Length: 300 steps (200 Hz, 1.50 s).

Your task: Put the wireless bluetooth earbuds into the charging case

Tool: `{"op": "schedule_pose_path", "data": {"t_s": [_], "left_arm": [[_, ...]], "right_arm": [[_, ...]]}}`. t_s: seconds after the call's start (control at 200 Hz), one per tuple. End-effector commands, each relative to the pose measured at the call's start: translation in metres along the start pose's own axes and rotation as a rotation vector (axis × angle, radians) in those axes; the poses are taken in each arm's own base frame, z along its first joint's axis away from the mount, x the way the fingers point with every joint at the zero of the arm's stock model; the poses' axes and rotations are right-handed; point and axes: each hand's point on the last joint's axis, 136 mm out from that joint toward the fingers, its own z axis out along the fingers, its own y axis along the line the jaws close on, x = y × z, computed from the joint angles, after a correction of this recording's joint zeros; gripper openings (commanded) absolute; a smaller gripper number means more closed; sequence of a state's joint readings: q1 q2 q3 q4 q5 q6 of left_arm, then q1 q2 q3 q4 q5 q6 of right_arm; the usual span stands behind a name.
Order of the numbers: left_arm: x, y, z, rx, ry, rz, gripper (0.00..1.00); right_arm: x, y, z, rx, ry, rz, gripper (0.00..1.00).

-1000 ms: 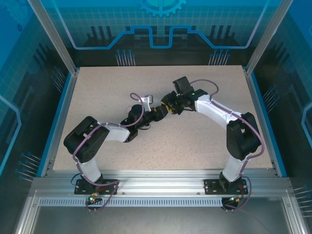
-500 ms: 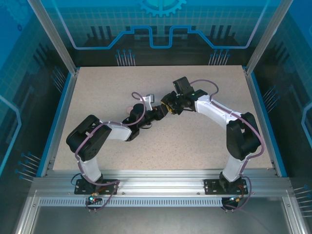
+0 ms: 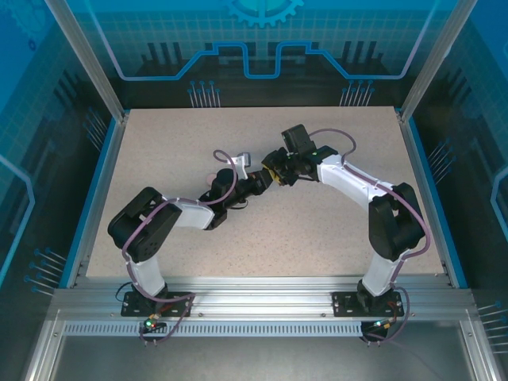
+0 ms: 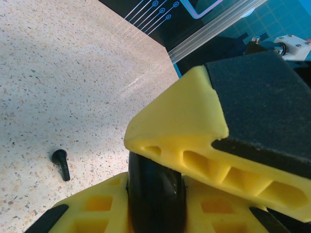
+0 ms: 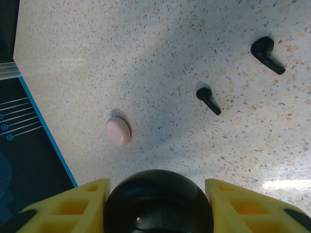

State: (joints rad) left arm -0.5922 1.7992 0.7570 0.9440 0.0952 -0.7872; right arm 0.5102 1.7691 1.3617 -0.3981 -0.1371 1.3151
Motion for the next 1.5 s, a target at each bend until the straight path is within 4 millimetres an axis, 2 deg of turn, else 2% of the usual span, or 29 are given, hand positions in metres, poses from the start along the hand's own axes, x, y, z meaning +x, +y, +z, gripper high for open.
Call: {"op": "schedule_pose_path", "data": {"t_s": [0.0,0.12,0.2,0.38,0.475,0.585,0.665,0.74,0.865,1.171,1.331,1.496], "left_arm": [[-0.014,-0.024,-0.007,0.052,-0.028,0.037,0.0],[-0.015,-0.037,-0.017,0.074,0.0,0.08,0.0],[-0.017,-0.049,-0.025,0.099,0.032,0.127,0.0],[-0.023,-0.073,-0.045,0.196,0.144,0.211,0.0],[-0.03,-0.083,-0.058,0.257,0.195,0.234,0.0],[-0.033,-0.094,-0.072,0.322,0.263,0.245,0.0],[-0.031,-0.103,-0.079,0.359,0.312,0.257,0.0],[-0.027,-0.109,-0.084,0.384,0.352,0.269,0.0],[-0.026,-0.114,-0.088,0.403,0.372,0.269,0.0],[-0.03,-0.121,-0.09,0.416,0.36,0.272,0.0],[-0.032,-0.126,-0.093,0.433,0.352,0.278,0.0],[-0.036,-0.138,-0.099,0.466,0.341,0.289,0.0]], "right_arm": [[-0.013,0.024,-0.028,-0.072,-0.047,-0.043,0.55],[-0.038,0.026,-0.059,-0.092,-0.128,-0.075,0.59],[-0.051,0.019,-0.081,-0.104,-0.18,-0.123,0.59],[-0.062,0.01,-0.112,-0.235,-0.236,-0.314,0.6],[-0.049,0.013,-0.128,-0.348,-0.232,-0.513,0.6],[-0.015,0.02,-0.145,-0.493,-0.184,-0.75,0.59],[0.003,0.019,-0.149,-0.559,-0.122,-0.817,0.59],[0.02,0.023,-0.15,-0.632,-0.06,-0.858,0.58],[0.037,0.031,-0.148,-0.675,-0.014,-0.901,0.58],[0.056,0.047,-0.134,-0.688,0.042,-0.939,0.56],[0.056,0.042,-0.12,-0.651,0.055,-0.928,0.55],[0.039,0.028,-0.096,-0.581,0.055,-0.883,0.51]]}}
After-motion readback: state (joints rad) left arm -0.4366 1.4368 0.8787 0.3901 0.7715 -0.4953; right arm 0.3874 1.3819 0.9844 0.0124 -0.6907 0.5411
